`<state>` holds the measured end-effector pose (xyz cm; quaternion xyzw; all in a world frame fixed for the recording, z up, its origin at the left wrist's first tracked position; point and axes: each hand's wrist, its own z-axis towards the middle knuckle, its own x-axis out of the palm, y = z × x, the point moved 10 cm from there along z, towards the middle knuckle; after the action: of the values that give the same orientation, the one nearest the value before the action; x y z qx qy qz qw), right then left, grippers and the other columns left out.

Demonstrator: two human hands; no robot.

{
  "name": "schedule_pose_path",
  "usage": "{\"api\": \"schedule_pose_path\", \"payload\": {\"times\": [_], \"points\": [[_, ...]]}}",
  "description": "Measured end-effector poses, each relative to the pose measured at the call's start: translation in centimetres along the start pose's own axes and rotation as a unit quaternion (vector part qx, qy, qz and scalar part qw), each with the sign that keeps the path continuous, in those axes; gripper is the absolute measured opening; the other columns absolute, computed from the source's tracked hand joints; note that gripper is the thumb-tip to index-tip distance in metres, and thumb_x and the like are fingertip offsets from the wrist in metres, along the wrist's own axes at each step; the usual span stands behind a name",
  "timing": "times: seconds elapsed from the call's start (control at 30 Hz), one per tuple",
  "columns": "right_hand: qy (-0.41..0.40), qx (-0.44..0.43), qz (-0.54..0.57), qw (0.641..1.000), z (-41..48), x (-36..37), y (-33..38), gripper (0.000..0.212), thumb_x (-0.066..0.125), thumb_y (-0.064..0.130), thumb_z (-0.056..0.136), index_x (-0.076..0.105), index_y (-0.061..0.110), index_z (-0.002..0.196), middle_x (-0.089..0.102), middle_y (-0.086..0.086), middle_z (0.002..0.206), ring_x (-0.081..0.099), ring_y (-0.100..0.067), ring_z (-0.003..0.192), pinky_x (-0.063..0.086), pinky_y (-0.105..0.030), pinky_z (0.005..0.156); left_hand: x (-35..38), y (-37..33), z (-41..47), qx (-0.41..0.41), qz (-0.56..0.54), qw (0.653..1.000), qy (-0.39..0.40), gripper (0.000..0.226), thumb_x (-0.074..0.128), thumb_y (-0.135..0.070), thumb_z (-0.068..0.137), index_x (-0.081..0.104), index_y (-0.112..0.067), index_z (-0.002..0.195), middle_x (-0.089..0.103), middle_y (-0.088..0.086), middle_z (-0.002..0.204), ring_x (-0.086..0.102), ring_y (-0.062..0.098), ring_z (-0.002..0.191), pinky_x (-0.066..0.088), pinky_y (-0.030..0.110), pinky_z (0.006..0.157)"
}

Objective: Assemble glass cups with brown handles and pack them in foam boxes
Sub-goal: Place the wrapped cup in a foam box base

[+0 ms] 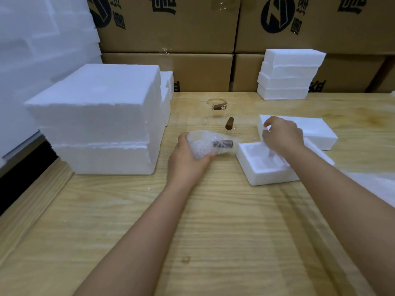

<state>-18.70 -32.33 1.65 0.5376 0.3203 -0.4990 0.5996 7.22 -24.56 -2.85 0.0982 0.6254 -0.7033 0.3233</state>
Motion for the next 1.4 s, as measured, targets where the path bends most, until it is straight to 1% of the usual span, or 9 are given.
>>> {"api": "schedule_pose_path", "payload": {"times": [0.23,0.4,0.5,0.57,0.73,0.97,1.07,1.23,1.4], "points": [[0.016,-0.005,0.107,0.994,-7.1,0.1,3.3,0.035,0.045,0.007,0.092,0.056,0.011,0.125,0.060,-0.015,0.118,0.055,-0.033,0.107,0.045,-0.032,0.080,-1.0,0.2,-0.7,-0.027,0.005,0.999,-0.033,0.081,0.071,-0.039,0.081,0.026,-0.016,0.143,0.048,0.009,0.140,0.047,0.031,0.125,0.041,0.040,0.101],[0.011,-0.091,0.102,0.991,-9.2,-3.1,4.8,0.047,0.039,0.002,0.090,0.054,0.021,0.131,0.047,-0.004,0.141,0.044,-0.028,0.125,0.038,-0.039,0.099,-1.4,0.6,-0.9,-0.034,-0.010,0.999,-0.035,0.083,0.073,-0.040,0.079,0.027,-0.017,0.144,0.048,0.008,0.140,0.047,0.029,0.126,0.042,0.037,0.101],[0.151,-0.174,0.082,0.970,-11.0,-3.2,4.2,0.060,0.037,-0.006,0.086,0.055,0.034,0.127,0.043,0.005,0.144,0.038,-0.017,0.132,0.038,-0.030,0.097,-1.2,0.6,-0.7,-0.034,-0.007,0.999,-0.036,0.083,0.074,-0.041,0.078,0.028,-0.016,0.144,0.049,0.007,0.139,0.048,0.029,0.125,0.042,0.040,0.102],[0.192,-0.197,0.041,0.960,-11.9,-2.6,3.7,0.048,0.048,0.003,0.092,0.057,0.037,0.125,0.052,0.007,0.134,0.042,-0.015,0.128,0.039,-0.031,0.099,-1.3,0.7,-0.4,-0.041,-0.002,0.998,-0.041,0.083,0.074,-0.042,0.077,0.030,-0.016,0.142,0.051,0.007,0.138,0.049,0.029,0.124,0.043,0.042,0.102],[0.092,-0.190,0.064,0.975,-11.3,-2.5,4.9,0.017,0.059,0.016,0.091,0.072,0.023,0.099,0.067,0.005,0.094,0.059,-0.018,0.094,0.048,-0.034,0.085,-1.2,0.9,0.0,-0.050,-0.004,0.998,-0.046,0.082,0.076,-0.043,0.073,0.033,-0.017,0.138,0.055,0.005,0.133,0.052,0.029,0.121,0.045,0.041,0.100],[0.060,-0.209,0.071,0.973,-10.2,-1.2,7.4,0.021,0.056,0.011,0.091,0.073,0.019,0.100,0.069,-0.001,0.099,0.059,-0.021,0.093,0.047,-0.034,0.084,-0.4,1.4,0.2,-0.039,-0.132,0.988,0.071,0.099,0.073,-0.017,0.077,0.010,-0.031,0.152,0.035,0.000,0.150,0.038,0.019,0.135,0.034,0.027,0.101],[0.094,-0.217,0.129,0.963,-9.7,-0.8,7.7,0.017,0.060,0.011,0.090,0.075,0.019,0.094,0.069,0.003,0.094,0.058,-0.014,0.085,0.045,-0.024,0.077,-0.8,1.3,0.1,-0.024,-0.178,0.977,0.116,0.095,0.068,-0.004,0.078,0.016,-0.036,0.150,0.034,-0.001,0.150,0.036,0.015,0.136,0.034,0.031,0.109],[0.094,-0.147,0.249,0.953,-7.2,-0.8,7.1,0.019,0.061,0.023,0.092,0.065,0.027,0.111,0.062,0.008,0.100,0.054,-0.005,0.082,0.040,-0.010,0.057,-1.2,1.3,0.3,0.011,-0.128,0.984,0.123,0.079,0.070,-0.014,0.084,0.029,-0.040,0.145,0.038,-0.009,0.146,0.037,0.007,0.131,0.034,0.024,0.102],[0.156,-0.160,0.145,0.964,-6.5,1.8,9.2,0.036,0.065,0.017,0.089,0.060,0.022,0.124,0.062,-0.002,0.106,0.053,-0.014,0.085,0.037,-0.015,0.059,-1.2,1.1,0.4,0.039,-0.105,0.986,0.124,0.078,0.072,-0.017,0.085,0.029,-0.038,0.146,0.041,-0.007,0.147,0.039,0.011,0.134,0.033,0.029,0.111]]}}
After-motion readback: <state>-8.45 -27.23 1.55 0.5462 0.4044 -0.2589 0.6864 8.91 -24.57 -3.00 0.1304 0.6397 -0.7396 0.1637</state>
